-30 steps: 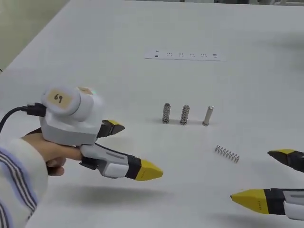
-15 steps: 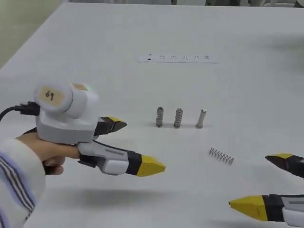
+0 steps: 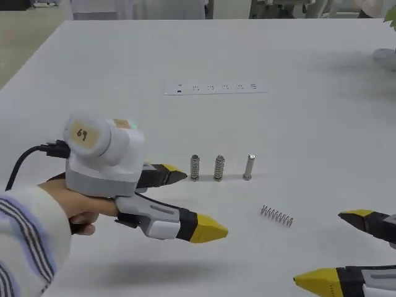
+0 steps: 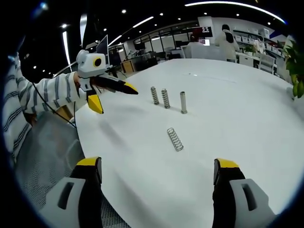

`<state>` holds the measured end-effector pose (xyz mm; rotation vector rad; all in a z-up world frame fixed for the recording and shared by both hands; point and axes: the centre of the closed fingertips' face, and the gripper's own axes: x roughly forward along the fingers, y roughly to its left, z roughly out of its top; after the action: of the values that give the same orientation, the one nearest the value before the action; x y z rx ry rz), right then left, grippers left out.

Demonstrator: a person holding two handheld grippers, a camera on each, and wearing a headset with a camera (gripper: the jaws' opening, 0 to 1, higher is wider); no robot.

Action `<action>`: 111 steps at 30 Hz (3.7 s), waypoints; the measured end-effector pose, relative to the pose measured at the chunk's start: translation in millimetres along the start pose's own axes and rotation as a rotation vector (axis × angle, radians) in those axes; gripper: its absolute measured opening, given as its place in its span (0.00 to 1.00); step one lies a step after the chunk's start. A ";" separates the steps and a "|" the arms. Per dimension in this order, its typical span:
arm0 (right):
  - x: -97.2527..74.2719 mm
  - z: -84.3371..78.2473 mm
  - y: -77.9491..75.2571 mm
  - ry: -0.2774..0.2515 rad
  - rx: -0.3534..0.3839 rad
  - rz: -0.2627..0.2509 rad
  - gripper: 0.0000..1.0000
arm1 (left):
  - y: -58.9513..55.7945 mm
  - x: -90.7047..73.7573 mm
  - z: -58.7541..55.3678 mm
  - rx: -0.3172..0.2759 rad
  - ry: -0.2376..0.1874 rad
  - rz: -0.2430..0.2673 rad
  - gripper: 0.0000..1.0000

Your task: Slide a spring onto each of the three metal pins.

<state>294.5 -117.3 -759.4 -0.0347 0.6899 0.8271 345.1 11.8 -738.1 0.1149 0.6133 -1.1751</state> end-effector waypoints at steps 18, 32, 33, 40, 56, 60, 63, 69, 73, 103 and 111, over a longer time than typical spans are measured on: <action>-5.8 -4.9 -0.8 0.004 0.023 -0.017 0.95 | -18.1 42.8 19.4 0.110 0.070 -0.140 0.66; -4.7 -3.6 1.5 0.004 0.018 -0.021 0.94 | -25.9 68.0 28.7 0.172 0.081 -0.203 0.62; -4.7 -3.7 1.6 0.005 0.017 -0.022 0.94 | -25.6 70.1 28.7 0.171 0.086 -0.207 0.62; -4.3 -4.7 0.7 0.003 0.026 -0.028 0.94 | -28.3 85.0 29.4 0.241 0.133 -0.228 0.59; -11.1 -7.0 -5.8 0.024 0.011 -0.027 0.92 | -31.7 110.4 18.4 0.335 0.228 -0.279 0.50; -7.7 -5.5 -5.4 0.032 0.005 -0.014 0.92 | -29.6 116.5 15.5 0.384 0.257 -0.280 0.49; -4.9 -4.4 -4.8 0.036 0.002 -0.003 0.91 | -29.6 120.5 15.4 0.389 0.268 -0.285 0.46; -0.7 -3.1 -2.5 0.036 0.006 0.012 0.91 | -36.0 129.3 7.2 0.410 0.308 -0.302 0.42; -1.3 -3.1 -3.8 0.033 0.007 0.013 0.90 | -36.3 130.1 6.6 0.399 0.310 -0.299 0.34; 0.3 -4.0 -1.7 0.047 -0.022 0.015 0.87 | -19.1 123.6 -11.8 0.459 0.360 -0.223 0.03; 0.8 -2.7 -6.5 0.047 -0.028 -0.012 0.87 | -19.3 120.9 -13.3 0.461 0.349 -0.220 0.03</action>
<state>297.9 -122.1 -763.5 -0.0839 0.7217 0.8263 352.2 -90.7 -806.0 0.6692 0.6606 -1.5118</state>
